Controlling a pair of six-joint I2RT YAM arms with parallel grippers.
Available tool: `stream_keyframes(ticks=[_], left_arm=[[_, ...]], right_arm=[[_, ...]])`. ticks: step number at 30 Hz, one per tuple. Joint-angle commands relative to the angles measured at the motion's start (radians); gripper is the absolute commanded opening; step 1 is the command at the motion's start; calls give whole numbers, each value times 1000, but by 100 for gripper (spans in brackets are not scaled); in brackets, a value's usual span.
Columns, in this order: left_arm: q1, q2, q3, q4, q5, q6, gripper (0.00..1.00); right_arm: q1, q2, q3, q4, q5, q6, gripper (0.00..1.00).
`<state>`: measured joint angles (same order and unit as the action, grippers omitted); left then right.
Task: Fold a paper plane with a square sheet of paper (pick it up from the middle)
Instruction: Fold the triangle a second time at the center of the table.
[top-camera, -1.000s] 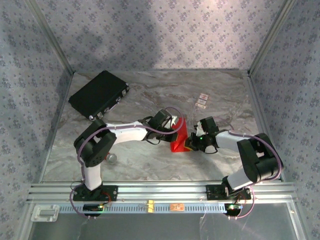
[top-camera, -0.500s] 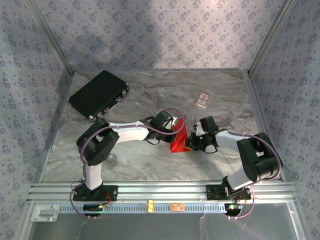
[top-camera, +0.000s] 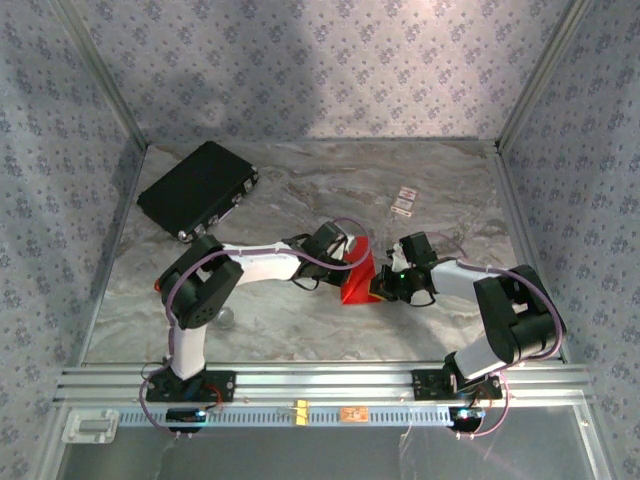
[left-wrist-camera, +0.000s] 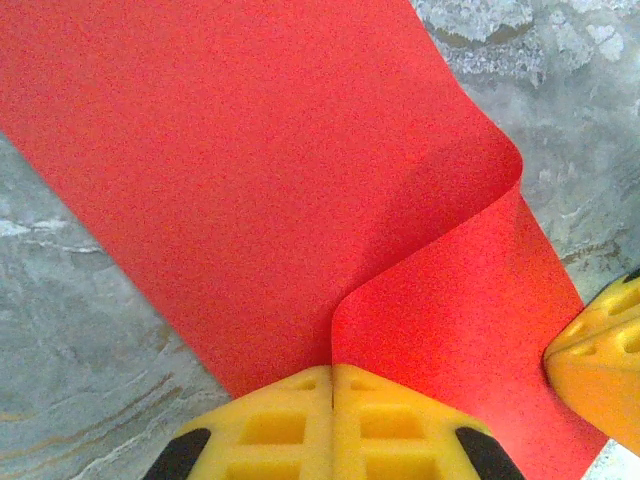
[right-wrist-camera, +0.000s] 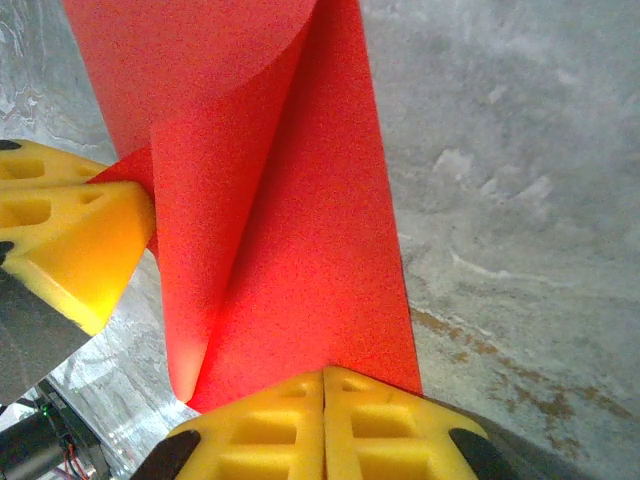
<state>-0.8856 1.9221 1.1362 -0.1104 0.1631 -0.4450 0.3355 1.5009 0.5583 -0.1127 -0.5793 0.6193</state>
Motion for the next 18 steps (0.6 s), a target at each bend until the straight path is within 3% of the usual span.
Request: stream_keyframes(ticks=[1, 18], left_arm=[[0, -6, 4, -13, -15, 11, 0], [-3, -43, -16, -14, -13, -12, 0]], right_arm=[[-5, 27, -5, -92, 46, -18, 8], [-6, 22, -3, -90, 40, -12, 8]])
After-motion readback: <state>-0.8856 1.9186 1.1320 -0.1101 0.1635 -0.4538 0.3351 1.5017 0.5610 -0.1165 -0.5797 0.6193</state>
